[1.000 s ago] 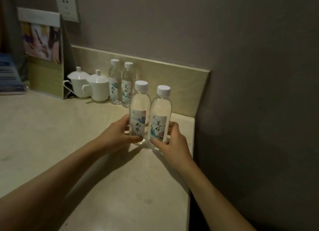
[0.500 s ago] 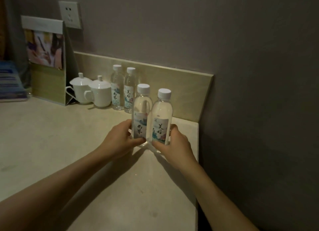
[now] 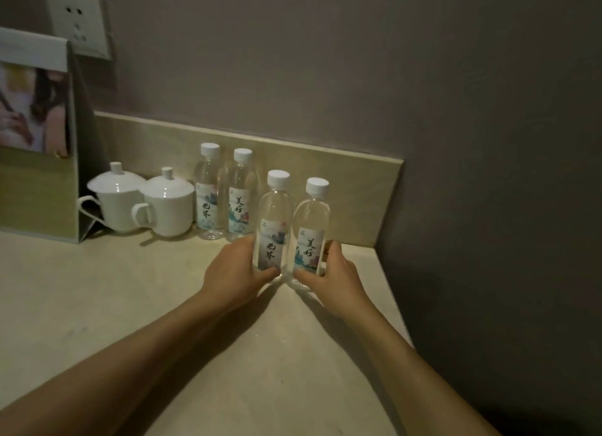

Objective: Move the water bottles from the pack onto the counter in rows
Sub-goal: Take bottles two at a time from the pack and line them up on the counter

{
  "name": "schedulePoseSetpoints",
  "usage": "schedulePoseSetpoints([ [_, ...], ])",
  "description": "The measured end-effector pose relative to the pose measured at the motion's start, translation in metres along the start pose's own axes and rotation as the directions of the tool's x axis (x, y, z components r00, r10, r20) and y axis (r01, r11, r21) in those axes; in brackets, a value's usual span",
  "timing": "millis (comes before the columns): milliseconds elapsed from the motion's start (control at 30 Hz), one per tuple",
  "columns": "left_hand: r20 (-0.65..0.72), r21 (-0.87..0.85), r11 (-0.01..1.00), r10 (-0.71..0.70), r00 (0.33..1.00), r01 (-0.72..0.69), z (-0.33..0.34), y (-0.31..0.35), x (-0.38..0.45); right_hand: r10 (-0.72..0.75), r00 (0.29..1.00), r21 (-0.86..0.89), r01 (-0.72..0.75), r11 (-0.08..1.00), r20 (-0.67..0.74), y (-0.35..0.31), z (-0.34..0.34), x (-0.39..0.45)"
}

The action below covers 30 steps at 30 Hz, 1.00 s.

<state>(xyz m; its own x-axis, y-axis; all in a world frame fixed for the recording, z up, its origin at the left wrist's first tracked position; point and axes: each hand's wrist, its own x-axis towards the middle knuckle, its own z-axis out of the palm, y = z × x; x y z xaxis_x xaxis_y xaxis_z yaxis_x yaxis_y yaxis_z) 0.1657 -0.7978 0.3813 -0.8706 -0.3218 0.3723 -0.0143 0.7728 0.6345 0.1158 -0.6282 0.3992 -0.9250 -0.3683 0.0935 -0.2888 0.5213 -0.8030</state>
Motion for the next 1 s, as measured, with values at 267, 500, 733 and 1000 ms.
schedulePoseSetpoints([
  [267,0.002,0.056,0.997,-0.044,0.999,0.044,0.002,-0.013,0.023,0.053,0.995,-0.038,-0.056,0.998,-0.087,-0.015,0.018,0.017],
  [500,-0.109,-0.024,0.995,-0.097,0.989,0.094,0.007,-0.021,0.026,0.039,0.987,-0.074,-0.051,0.996,-0.155,-0.01,0.028,0.022],
  [733,-0.187,-0.046,0.995,-0.1,0.977,0.093,0.02,-0.022,0.037,0.012,0.991,-0.094,-0.025,0.995,-0.137,-0.011,0.025,0.036],
  [1000,-0.22,-0.115,0.99,-0.11,0.969,0.086,0.022,-0.024,0.048,-0.006,0.992,-0.062,-0.002,0.998,-0.129,-0.01,0.028,0.056],
])
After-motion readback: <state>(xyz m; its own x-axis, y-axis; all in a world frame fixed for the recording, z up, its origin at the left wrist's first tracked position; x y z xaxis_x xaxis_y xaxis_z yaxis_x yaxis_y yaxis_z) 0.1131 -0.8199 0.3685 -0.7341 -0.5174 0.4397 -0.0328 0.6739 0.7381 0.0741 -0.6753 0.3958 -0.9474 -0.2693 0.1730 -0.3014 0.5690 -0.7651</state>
